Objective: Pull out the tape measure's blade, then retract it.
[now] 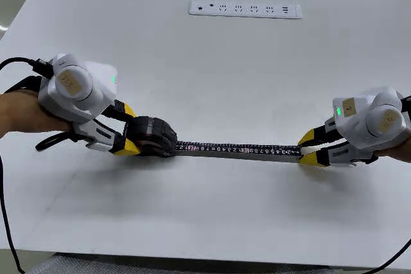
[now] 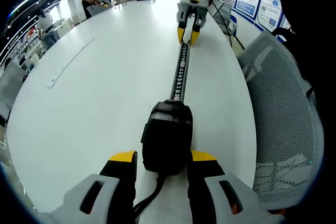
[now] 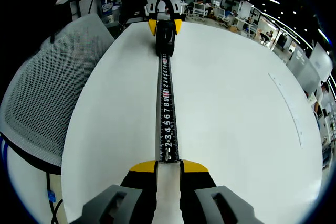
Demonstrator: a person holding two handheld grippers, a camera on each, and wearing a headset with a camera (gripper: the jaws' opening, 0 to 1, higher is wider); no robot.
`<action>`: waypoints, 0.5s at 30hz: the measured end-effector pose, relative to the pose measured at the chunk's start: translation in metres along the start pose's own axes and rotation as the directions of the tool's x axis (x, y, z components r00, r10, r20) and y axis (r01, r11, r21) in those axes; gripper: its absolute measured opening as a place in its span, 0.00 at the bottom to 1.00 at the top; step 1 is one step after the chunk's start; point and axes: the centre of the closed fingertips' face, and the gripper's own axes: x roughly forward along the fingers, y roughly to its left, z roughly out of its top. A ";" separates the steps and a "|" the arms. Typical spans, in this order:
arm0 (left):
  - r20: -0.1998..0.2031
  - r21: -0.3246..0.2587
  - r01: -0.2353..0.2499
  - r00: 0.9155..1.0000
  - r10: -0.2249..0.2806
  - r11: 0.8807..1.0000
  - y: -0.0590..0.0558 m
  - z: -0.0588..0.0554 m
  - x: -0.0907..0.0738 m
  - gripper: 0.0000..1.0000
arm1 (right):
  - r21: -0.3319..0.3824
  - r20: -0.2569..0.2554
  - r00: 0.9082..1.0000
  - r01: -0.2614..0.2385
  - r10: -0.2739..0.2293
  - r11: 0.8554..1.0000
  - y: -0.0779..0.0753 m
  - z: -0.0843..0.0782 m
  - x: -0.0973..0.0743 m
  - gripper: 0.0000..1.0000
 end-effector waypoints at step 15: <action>0.004 -0.053 -0.021 1.000 0.021 0.998 -0.009 -0.007 -0.008 0.47 | 0.063 0.020 0.999 0.039 -0.040 0.997 0.007 -0.001 -0.011 0.24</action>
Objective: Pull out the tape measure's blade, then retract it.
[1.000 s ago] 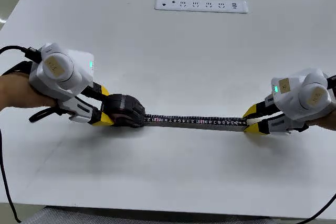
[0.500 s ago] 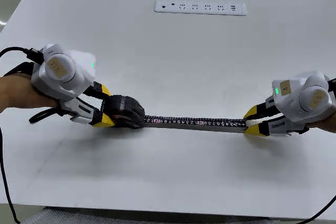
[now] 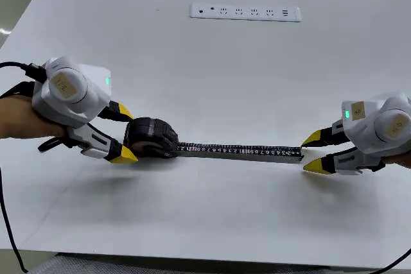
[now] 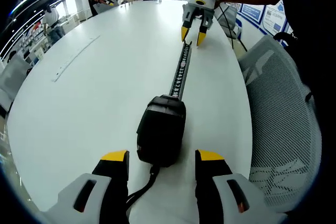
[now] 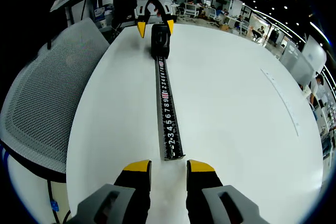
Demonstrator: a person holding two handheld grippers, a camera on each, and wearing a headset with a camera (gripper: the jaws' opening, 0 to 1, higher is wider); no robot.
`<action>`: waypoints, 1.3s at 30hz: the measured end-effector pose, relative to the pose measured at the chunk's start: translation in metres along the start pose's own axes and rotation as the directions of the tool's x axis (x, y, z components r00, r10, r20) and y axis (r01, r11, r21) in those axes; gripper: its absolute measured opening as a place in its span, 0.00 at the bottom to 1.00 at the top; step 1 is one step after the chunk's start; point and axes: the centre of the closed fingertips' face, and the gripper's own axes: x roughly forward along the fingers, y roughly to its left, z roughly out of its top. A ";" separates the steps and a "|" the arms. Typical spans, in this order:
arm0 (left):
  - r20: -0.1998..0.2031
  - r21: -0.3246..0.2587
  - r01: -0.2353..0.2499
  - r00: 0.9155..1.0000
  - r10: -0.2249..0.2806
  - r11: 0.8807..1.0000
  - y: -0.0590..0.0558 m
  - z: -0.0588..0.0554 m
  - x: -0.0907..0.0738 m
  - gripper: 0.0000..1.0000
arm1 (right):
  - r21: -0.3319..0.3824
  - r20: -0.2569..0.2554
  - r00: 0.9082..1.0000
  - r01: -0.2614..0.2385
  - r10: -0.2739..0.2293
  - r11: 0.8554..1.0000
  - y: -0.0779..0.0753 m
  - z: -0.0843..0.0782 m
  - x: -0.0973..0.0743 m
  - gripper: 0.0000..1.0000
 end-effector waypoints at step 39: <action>0.139 -0.256 -0.111 0.979 0.150 0.960 -0.038 -0.008 -0.010 0.80 | 0.196 0.102 0.986 0.111 -0.133 0.974 0.027 0.010 -0.017 0.56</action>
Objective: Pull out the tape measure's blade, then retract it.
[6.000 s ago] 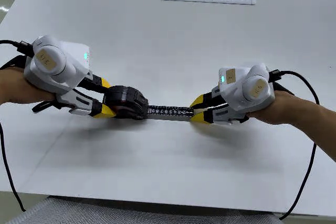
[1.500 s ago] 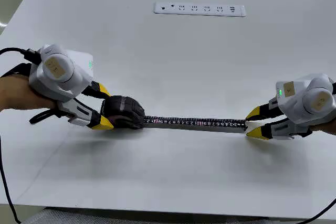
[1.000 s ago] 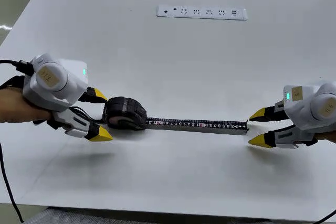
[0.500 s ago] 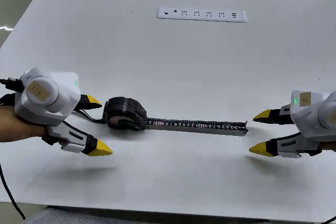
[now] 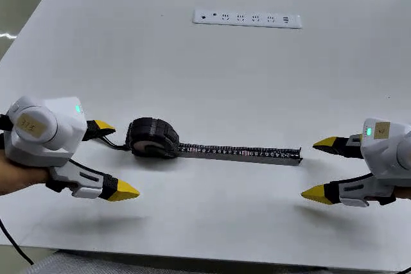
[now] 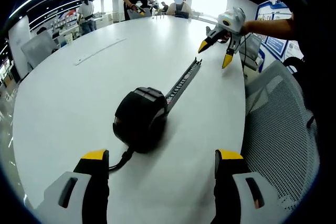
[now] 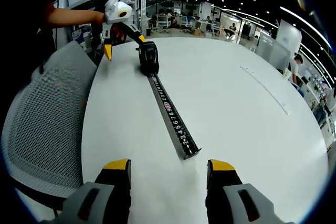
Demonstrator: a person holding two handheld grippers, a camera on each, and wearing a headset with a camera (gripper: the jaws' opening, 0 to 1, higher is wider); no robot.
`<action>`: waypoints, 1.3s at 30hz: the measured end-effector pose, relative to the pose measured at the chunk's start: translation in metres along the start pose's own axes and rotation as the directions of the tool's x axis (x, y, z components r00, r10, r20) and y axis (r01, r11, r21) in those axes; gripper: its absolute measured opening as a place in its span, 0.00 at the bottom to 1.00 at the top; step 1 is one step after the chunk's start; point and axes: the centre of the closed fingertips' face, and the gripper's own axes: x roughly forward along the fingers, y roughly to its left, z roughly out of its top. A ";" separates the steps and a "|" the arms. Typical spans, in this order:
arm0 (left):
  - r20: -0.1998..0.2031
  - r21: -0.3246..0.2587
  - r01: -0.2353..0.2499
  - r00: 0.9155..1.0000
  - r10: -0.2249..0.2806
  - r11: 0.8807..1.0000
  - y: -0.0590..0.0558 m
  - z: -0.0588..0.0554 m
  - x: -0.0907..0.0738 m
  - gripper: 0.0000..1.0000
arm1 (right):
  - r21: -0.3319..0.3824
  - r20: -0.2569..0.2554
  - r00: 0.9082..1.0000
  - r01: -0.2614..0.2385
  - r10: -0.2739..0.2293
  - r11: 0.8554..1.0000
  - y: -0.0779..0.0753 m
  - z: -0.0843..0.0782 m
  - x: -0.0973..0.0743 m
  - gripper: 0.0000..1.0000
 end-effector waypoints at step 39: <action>0.167 -0.225 -0.172 0.963 0.212 0.959 -0.036 0.014 -0.008 0.99 | 0.228 0.142 0.979 0.109 -0.144 0.967 0.034 0.015 -0.001 0.85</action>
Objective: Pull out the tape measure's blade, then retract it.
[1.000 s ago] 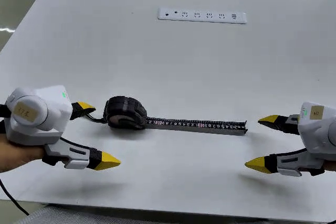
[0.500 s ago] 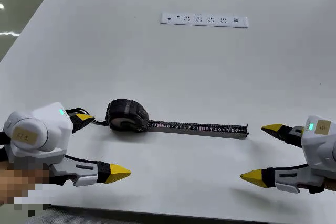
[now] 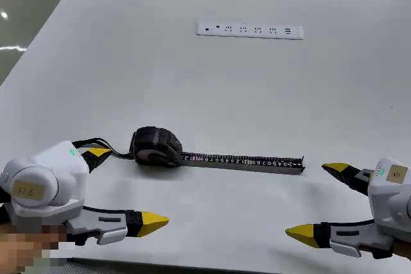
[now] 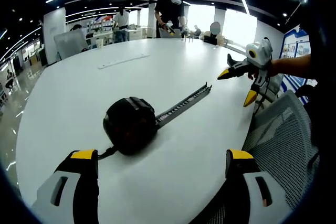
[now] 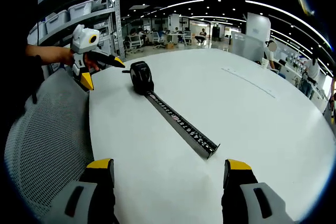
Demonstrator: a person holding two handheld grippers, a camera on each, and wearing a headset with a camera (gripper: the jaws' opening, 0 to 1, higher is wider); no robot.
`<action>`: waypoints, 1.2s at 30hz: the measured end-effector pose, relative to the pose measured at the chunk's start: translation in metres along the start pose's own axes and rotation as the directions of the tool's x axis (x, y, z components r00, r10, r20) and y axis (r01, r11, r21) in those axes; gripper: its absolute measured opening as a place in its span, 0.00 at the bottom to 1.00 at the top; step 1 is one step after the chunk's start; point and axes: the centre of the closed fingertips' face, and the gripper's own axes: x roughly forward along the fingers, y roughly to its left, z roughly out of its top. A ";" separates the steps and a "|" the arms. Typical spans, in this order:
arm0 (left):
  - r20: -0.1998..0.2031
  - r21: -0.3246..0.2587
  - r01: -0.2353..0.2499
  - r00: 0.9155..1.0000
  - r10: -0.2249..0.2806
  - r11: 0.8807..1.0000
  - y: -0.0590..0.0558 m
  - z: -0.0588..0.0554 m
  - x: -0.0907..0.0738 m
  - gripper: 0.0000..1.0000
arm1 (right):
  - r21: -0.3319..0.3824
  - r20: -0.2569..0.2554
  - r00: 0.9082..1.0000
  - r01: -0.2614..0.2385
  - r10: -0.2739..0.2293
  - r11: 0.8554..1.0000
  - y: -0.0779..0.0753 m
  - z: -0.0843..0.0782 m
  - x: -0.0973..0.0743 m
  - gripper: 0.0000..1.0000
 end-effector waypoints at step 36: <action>0.077 -0.108 -0.139 0.986 0.148 0.984 -0.014 0.009 -0.008 0.99 | 0.186 0.081 0.990 0.097 -0.114 0.978 0.025 0.019 -0.008 0.99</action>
